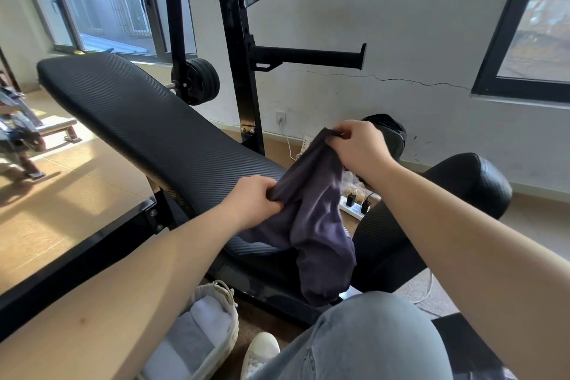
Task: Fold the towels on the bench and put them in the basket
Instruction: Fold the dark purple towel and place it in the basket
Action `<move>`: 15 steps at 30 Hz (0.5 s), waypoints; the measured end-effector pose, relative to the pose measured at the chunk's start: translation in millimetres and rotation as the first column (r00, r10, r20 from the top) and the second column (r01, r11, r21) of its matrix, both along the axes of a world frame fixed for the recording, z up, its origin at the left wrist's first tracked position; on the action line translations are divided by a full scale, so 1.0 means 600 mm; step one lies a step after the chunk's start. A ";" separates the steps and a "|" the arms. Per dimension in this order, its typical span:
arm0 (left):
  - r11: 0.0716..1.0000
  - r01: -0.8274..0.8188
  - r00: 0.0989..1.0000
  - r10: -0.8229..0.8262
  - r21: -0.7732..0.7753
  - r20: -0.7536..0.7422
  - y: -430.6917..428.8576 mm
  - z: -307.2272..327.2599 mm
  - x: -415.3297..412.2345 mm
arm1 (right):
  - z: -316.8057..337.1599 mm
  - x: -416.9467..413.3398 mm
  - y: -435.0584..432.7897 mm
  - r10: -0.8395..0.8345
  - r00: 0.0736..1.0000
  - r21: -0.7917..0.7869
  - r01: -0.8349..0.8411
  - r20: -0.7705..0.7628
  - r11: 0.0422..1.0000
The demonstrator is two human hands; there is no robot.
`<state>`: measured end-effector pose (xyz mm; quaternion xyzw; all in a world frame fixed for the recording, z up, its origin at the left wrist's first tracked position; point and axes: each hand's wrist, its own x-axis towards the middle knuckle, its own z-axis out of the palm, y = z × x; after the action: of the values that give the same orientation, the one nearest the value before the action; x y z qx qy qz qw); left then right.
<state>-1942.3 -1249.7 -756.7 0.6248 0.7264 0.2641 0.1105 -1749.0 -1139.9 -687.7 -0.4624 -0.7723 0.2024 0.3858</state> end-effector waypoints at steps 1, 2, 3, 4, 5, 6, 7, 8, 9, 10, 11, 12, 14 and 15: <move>0.999 -0.001 1.000 0.000 -0.035 -0.015 0.000 -0.003 -0.003 | 0.004 0.002 0.004 -0.025 0.999 0.000 0.025 -0.040 1.000; 0.998 -0.004 1.000 0.002 -0.065 -0.029 -0.001 -0.005 -0.007 | 0.009 0.003 0.007 -0.042 0.996 -0.013 0.041 -0.072 0.999; 0.996 -0.012 0.999 0.008 -0.089 -0.046 -0.003 -0.007 -0.011 | 0.013 0.005 0.010 -0.056 0.995 -0.031 0.054 -0.085 0.998; 0.994 -0.023 0.998 0.016 -0.107 -0.064 -0.005 -0.008 -0.016 | 0.017 0.008 0.013 -0.067 0.995 -0.048 0.063 -0.078 0.997; 0.992 -0.036 0.997 0.027 -0.125 -0.076 -0.007 -0.010 -0.022 | 0.020 0.011 0.016 -0.077 0.995 -0.068 0.072 -0.063 0.995; 0.988 -0.046 0.996 0.033 -0.145 -0.088 -0.010 -0.014 -0.029 | 0.022 0.013 0.019 -0.088 0.995 -0.094 0.083 -0.054 0.992; 0.984 -0.053 0.994 0.036 -0.167 -0.106 -0.014 -0.018 -0.037 | 0.025 0.017 0.022 -0.104 0.993 -0.124 0.096 -0.059 0.988; 0.981 -0.062 0.991 0.039 -0.185 -0.125 -0.018 -0.022 -0.044 | 0.026 0.020 0.024 -0.120 0.990 -0.161 0.107 -0.075 0.981; 0.978 -0.075 0.989 0.049 -0.195 -0.136 -0.024 -0.026 -0.052 | 0.026 0.023 0.025 -0.135 0.986 -0.202 0.113 -0.102 0.973; 0.977 -0.091 0.989 0.065 -0.192 -0.136 -0.030 -0.030 -0.059 | 0.026 0.024 0.026 -0.147 0.980 -0.233 0.113 -0.134 0.966; 0.978 -0.110 0.989 0.089 -0.176 -0.122 -0.035 -0.031 -0.065 | 0.025 0.025 0.027 -0.154 0.975 -0.256 0.109 -0.163 0.960; 0.980 -0.131 0.989 0.118 -0.147 -0.093 -0.039 -0.029 -0.069 | 0.024 0.024 0.027 -0.159 0.968 -0.272 0.103 -0.192 0.957; 0.980 -0.184 0.983 0.186 -0.071 0.012 -0.047 -0.020 -0.074 | 0.022 0.024 0.027 -0.161 0.961 -0.280 0.095 -0.223 0.955; 0.976 -0.213 0.973 0.215 -0.037 0.081 -0.051 -0.014 -0.075 | 0.022 0.025 0.026 -0.156 0.964 -0.276 0.093 -0.214 0.957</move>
<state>-1987.2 -1280.1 -765.0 0.5295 0.7879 0.2903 0.1208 -1734.3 -1124.2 -674.4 -0.5306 -0.6568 0.3313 0.4210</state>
